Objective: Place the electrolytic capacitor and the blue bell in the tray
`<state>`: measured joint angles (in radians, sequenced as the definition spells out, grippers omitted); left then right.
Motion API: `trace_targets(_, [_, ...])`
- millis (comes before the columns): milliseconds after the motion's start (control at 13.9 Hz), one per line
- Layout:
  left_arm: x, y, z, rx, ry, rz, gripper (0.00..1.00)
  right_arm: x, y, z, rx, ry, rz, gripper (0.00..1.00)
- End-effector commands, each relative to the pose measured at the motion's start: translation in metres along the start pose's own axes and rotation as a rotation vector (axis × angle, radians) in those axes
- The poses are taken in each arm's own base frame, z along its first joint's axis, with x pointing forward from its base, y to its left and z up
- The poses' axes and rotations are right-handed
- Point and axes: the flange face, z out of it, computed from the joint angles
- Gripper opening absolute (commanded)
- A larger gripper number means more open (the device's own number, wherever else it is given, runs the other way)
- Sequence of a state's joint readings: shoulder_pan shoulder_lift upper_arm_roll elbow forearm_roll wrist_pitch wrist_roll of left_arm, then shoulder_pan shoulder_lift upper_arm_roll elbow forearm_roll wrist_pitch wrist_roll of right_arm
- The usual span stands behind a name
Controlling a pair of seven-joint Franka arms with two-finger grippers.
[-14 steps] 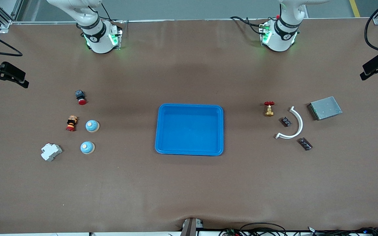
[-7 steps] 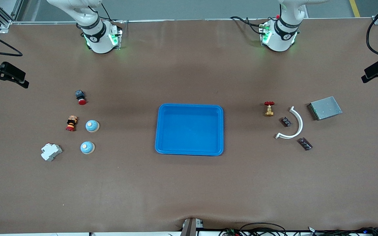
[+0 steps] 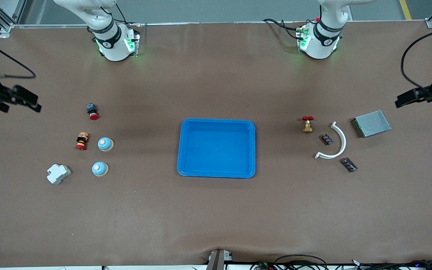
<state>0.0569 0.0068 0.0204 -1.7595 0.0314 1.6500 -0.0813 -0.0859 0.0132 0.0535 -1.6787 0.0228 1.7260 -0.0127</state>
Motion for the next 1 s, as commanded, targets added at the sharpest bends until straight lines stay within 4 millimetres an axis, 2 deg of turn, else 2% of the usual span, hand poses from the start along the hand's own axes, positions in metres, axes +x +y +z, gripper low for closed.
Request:
trace_targets(0, [-0.005,0.001,0.048,-0.012,0.01,0.015,1.0,0.005,0.011,0.075,0.004,0.002,-0.032,1.0])
trace_targets(143, [-0.006,0.004,0.087,-0.015,0.014,0.007,1.0,0.021,0.017,0.123,0.008,-0.042,-0.025,1.0])
trace_targets(359, [-0.007,0.009,0.133,-0.032,0.008,-0.008,1.0,0.032,0.018,0.175,0.011,-0.015,-0.022,1.0])
trace_targets(717, [0.004,0.025,0.192,-0.118,-0.019,-0.06,1.0,0.048,0.017,0.258,0.011,0.053,-0.027,1.0])
trace_targets(789, [0.004,0.034,0.207,-0.115,-0.023,-0.064,0.91,0.051,0.017,0.278,0.012,0.062,-0.027,1.0])
trace_targets(932, [0.002,0.061,0.231,-0.114,-0.007,-0.118,0.85,0.056,0.014,0.306,0.013,0.088,-0.03,1.0])
